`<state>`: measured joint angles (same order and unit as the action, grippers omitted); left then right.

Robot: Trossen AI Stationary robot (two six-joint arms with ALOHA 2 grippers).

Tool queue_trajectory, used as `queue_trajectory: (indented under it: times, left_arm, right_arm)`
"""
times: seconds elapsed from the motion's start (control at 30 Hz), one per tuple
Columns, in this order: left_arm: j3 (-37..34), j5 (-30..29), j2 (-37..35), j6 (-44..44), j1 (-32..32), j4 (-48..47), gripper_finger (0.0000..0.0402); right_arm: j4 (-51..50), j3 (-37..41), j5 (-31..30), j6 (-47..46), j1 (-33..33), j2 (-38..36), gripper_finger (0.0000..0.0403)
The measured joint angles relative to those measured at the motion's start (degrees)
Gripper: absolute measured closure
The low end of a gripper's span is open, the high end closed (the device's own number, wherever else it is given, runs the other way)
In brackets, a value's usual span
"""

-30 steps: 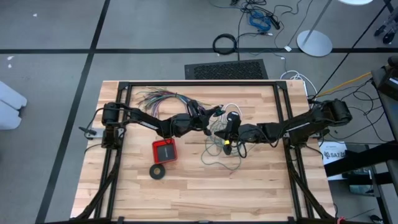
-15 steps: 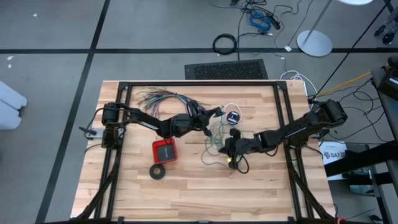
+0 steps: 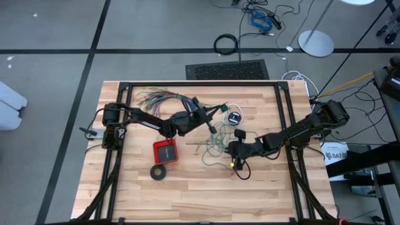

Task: Coil cords
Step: Coil the green wire onto the spool

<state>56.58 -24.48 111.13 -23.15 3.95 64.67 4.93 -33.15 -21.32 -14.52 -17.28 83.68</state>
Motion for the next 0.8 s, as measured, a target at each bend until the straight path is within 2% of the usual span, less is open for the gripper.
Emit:
queue_trajectory:
  times: [0.37,0.6,0.73,0.8]
  left_arm:
    - [1.62,12.35,0.0,22.17,4.03,1.05,0.0401]
    - [0.67,17.99,0.0,31.69,8.21,0.66,0.0401]
    - [-0.73,25.82,0.0,35.3,10.46,4.46,0.0401]
    - [-1.94,28.71,0.0,36.95,11.06,8.62,0.0401]
  right_arm:
    - [-0.9,0.0,-7.35,0.0,-2.82,0.0,0.0321]
    - [-5.21,0.0,-15.51,-4.9,-9.12,0.0,0.0321]
    - [-7.79,0.0,-20.84,-9.95,-13.15,-0.19,0.0321]
    - [-8.68,0.0,-25.68,-12.8,-15.26,-0.76,0.0321]
